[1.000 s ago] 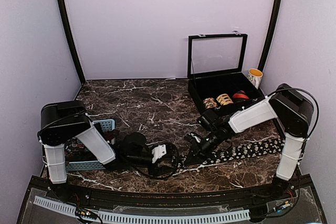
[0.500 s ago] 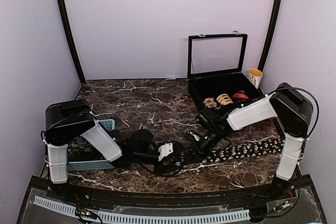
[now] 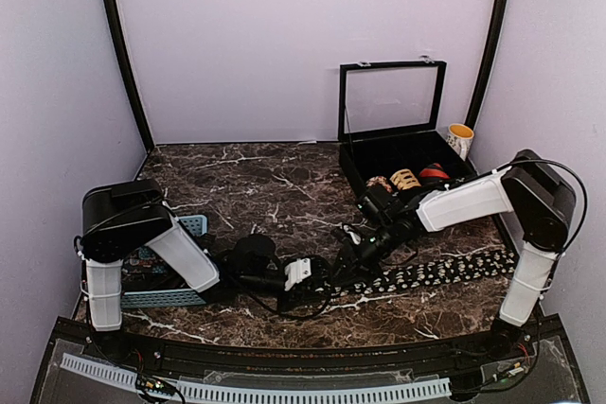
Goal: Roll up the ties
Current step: Roll the tie at the center of the board.
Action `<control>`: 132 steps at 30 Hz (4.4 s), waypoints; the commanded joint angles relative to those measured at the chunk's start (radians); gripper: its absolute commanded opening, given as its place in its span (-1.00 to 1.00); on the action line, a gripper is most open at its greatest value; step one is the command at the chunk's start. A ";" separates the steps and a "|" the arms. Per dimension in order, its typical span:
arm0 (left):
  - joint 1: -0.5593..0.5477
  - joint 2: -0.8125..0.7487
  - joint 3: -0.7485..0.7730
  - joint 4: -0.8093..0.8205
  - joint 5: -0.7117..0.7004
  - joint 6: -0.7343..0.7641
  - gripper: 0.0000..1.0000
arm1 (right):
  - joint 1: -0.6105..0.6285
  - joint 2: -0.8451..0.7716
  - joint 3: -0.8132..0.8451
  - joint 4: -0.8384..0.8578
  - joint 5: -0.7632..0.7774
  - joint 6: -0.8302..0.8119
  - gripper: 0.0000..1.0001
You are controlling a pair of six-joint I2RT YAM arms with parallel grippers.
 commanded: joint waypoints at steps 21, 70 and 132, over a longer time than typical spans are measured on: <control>-0.008 -0.061 -0.106 0.012 -0.037 -0.071 0.15 | -0.005 0.111 0.016 -0.083 0.089 -0.118 -1.00; -0.045 0.055 0.066 -0.420 -0.139 -0.074 -0.53 | -0.067 -0.100 -0.076 -0.025 0.072 -0.065 -0.29; -0.039 0.109 0.224 -0.213 -0.088 0.005 0.52 | -0.083 0.019 -0.116 -0.058 0.137 -0.149 -1.00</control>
